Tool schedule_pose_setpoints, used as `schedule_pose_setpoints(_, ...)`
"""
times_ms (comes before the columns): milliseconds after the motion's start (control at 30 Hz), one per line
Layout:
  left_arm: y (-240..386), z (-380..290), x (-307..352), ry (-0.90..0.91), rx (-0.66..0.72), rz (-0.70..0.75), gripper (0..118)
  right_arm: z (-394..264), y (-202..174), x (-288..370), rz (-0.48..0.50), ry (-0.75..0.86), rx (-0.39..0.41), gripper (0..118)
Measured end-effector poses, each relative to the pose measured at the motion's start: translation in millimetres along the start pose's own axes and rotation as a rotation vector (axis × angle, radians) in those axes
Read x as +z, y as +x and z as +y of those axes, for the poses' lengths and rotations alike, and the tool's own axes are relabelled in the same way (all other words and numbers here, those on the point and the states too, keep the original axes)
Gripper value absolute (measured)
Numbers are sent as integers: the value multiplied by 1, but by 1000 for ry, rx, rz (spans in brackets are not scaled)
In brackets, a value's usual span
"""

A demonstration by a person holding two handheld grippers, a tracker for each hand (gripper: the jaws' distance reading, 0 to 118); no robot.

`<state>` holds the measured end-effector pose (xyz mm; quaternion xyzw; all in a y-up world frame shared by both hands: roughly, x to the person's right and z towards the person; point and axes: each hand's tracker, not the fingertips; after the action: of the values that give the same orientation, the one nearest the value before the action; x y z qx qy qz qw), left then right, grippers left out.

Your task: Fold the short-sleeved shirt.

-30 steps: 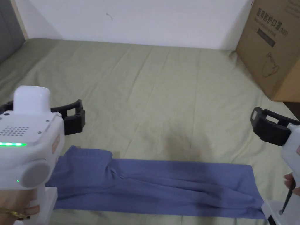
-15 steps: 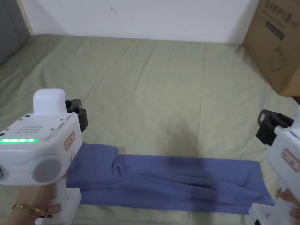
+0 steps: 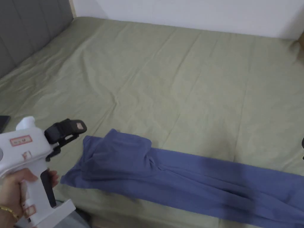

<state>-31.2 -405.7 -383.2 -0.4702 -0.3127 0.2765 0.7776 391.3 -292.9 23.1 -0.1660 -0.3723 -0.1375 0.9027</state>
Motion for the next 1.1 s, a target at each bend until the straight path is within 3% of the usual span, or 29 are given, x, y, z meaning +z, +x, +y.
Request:
schedule_pose_setpoints(200,-29,-26,-27,-155,83,19,116,0,-3,-1,-12,-22,4,0)
schedule_pose_setpoints(367,-26,-32,-34,-143,74,5,109,2,-5,-1,-19,-31,-11,0)
schedule_pose_setpoints(400,-25,-31,-35,-156,85,-11,93,2,-5,-1,-18,-32,-14,0)
schedule_pose_setpoints(467,-23,-31,-42,-186,78,14,36,1,-7,-3,-12,-38,-20,0)
schedule_pose_setpoints(500,-21,-34,-48,-219,21,93,19,0,-7,-5,-11,-42,-18,0)
schedule_pose_setpoints(667,-5,-33,-50,-221,-6,160,11,-4,-6,-5,-4,-56,-9,0)
schedule_pose_setpoints(867,79,-32,-25,-158,-434,269,10,-4,-1,-2,-8,-64,5,0)
schedule_pose_setpoints(1000,145,-55,-2,-96,-643,187,10,-4,0,6,-26,-37,7,0)
schedule_pose_setpoints(1100,187,-79,-5,-139,-689,62,10,-6,2,13,-26,-23,-2,0)
